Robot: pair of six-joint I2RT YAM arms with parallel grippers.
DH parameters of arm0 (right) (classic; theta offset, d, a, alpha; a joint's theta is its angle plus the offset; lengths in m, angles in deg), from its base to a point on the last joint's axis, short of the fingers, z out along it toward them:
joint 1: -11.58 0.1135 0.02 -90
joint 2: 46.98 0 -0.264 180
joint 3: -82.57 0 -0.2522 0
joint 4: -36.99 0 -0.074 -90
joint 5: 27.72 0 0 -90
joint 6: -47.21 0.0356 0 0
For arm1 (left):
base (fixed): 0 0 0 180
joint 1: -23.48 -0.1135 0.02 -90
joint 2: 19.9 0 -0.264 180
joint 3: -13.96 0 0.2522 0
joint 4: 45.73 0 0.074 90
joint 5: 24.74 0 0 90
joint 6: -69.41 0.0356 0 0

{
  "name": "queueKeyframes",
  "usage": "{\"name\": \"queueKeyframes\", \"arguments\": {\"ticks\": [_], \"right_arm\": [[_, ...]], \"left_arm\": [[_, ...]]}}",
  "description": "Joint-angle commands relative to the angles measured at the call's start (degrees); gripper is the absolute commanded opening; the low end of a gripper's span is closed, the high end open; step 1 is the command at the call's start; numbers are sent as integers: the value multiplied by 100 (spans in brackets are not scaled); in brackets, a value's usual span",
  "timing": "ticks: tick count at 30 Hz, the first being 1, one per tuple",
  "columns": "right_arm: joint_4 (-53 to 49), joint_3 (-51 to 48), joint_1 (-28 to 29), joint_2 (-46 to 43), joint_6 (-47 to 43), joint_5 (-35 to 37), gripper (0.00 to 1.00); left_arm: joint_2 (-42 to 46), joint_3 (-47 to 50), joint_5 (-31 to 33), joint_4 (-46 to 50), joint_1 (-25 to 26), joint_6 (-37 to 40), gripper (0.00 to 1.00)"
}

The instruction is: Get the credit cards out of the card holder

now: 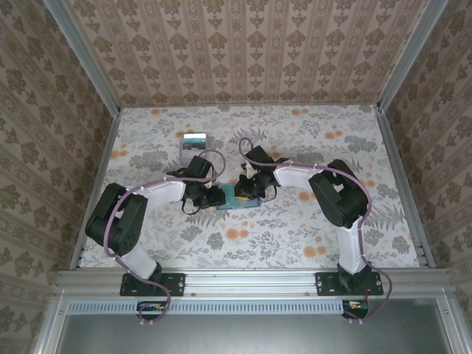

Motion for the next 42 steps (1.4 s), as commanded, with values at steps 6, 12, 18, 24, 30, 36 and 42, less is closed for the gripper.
{"name": "queueKeyframes", "arguments": {"ticks": [6,12,18,24,30,36,42], "right_arm": [[185,179,-13,234,179,-366,16],[168,95,-25,-12,166,-49,17],[78,59,-73,-229,96,174,17],[-23,161,-75,-249,87,206,18],[-42,243,-75,-46,95,85,18],[-93,388,-67,154,112,-5,19],[-122,385,-66,276,122,-71,19]], "left_arm": [[-105,25,25,84,46,82,29],[-27,-20,162,223,46,116,28],[134,-200,225,364,-41,182,28],[100,-350,221,403,-59,206,27],[-26,-380,171,297,-63,172,27],[-184,-394,101,189,-63,143,24],[-253,-317,63,138,-51,117,22]]}}
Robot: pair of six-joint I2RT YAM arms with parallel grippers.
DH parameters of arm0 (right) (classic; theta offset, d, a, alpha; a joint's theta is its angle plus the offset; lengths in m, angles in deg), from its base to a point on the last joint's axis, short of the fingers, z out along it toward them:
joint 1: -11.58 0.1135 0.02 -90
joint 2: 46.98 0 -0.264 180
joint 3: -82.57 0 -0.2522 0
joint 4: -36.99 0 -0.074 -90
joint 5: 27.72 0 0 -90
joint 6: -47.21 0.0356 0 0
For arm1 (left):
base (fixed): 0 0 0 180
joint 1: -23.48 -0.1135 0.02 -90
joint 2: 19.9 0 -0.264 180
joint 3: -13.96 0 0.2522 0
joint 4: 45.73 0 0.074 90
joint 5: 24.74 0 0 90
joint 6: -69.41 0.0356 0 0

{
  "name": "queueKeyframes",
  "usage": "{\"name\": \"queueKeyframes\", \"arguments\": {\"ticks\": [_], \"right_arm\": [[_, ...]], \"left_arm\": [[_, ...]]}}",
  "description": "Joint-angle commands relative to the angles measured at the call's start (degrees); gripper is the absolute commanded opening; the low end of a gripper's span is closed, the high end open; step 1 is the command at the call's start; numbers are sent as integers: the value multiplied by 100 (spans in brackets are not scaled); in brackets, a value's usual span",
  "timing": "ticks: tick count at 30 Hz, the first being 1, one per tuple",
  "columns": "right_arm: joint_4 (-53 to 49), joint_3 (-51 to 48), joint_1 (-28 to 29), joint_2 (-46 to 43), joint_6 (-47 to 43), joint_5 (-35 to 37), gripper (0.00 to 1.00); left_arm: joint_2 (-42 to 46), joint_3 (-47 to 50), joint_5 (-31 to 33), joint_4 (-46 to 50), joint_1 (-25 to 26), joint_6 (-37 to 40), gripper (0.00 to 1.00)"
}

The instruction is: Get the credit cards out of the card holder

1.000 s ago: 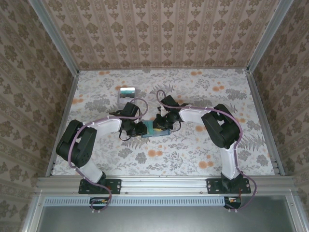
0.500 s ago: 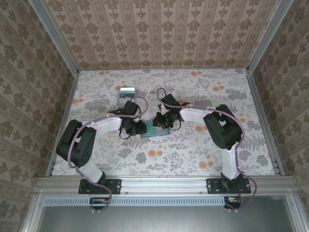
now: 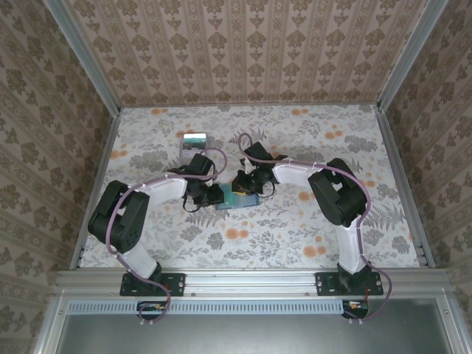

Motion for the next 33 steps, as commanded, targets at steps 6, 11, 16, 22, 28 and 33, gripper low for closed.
{"name": "queueKeyframes", "arguments": {"ticks": [6,11,16,22,28,33], "right_arm": [[-155,102,-20,256,39,-318,19],[8,113,2,303,159,-563,18],[51,85,10,272,173,-596,14],[40,68,2,214,156,-569,3],[-79,-70,-123,-68,90,-267,0],[-110,-246,-307,-284,52,-184,0]], "left_arm": [[-85,-64,-59,-39,-22,34,21],[-128,-89,-76,-31,4,32,21],[-143,-112,-76,-2,22,41,21],[-125,-116,-67,10,31,41,21],[-45,-67,3,77,4,66,21],[31,14,16,84,-44,66,21]]}}
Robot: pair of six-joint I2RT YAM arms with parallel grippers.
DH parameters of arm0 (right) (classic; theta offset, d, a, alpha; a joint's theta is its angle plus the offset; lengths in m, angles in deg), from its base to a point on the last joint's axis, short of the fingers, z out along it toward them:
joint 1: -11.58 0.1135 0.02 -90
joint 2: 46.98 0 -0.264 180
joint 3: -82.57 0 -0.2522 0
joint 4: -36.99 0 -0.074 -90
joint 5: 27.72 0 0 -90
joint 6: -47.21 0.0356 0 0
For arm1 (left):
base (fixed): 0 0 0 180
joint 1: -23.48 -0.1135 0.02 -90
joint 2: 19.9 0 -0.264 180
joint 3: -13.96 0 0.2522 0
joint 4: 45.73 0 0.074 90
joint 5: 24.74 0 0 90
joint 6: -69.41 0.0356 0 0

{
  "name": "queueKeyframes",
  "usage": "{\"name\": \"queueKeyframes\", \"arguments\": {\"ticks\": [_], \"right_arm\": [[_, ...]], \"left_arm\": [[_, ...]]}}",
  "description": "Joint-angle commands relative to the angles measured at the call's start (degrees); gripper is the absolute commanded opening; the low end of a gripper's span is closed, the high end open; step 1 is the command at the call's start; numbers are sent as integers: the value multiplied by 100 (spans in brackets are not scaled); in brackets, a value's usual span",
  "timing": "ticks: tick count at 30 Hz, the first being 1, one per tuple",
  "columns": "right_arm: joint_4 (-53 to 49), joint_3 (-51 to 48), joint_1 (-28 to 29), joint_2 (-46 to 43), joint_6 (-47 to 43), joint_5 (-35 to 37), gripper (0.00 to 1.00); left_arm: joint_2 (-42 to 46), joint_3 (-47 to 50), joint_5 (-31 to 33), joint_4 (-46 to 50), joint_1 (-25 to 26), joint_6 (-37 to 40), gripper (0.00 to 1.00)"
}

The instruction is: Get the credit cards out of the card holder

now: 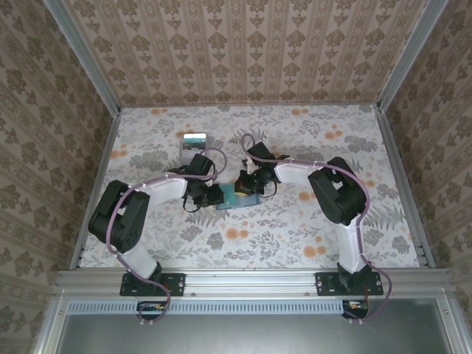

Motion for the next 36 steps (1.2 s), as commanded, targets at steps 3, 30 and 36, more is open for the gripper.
{"name": "queueKeyframes", "arguments": {"ticks": [3,30,36], "right_arm": [[-196,-226,-212,-379,-106,198,0],[126,-276,-59,58,-103,-391,21],[91,-195,13,153,-112,-383,22]], "left_arm": [[104,44,16,70,-48,60,21],[61,75,-37,0,-13,32,9],[19,66,-46,0,-4,23,4]]}}
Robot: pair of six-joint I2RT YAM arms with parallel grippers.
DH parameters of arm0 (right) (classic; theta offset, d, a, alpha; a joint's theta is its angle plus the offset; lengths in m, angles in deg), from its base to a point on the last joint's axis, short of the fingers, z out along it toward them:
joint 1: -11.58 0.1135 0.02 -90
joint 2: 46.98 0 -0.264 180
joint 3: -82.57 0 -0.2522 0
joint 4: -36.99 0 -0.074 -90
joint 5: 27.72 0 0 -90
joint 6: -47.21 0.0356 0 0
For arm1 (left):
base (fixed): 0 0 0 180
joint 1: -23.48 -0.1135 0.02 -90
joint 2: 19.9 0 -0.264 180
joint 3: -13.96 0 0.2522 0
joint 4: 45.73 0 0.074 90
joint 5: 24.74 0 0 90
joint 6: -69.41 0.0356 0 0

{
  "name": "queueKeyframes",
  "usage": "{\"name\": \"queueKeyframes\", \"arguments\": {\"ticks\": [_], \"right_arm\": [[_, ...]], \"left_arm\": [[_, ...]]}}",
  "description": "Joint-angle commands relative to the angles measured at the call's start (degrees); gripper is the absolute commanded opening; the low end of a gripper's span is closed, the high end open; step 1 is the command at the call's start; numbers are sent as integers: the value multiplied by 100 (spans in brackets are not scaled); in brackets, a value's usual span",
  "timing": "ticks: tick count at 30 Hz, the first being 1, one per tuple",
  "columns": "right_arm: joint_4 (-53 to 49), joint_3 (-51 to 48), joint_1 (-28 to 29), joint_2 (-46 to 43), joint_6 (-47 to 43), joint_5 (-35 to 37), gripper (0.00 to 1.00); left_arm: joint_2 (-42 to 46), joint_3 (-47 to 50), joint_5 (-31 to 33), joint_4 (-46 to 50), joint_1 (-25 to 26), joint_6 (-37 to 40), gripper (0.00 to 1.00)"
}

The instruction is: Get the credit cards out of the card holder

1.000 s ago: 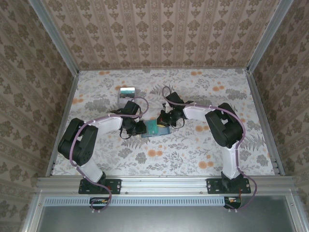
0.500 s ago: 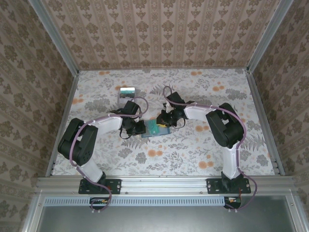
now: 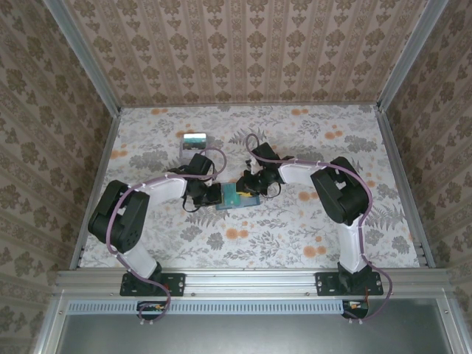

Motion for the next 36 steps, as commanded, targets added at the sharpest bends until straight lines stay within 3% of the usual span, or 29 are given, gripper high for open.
{"name": "queueKeyframes", "arguments": {"ticks": [1,6,10,15,36], "right_arm": [[-113,57,99,229,-68,-144,22],[-110,65,108,270,-73,-143,21],[-149,40,99,199,-77,-60,11],[-161,-96,8,-6,-107,113,5],[-242,-859,-663,-1161,-563,171,0]], "left_arm": [[10,64,-26,2,17,23,2],[-21,62,-24,22,26,18,0],[1,73,-6,37,35,26,0],[23,66,27,77,26,42,0],[404,-124,-40,278,-26,45,3]]}}
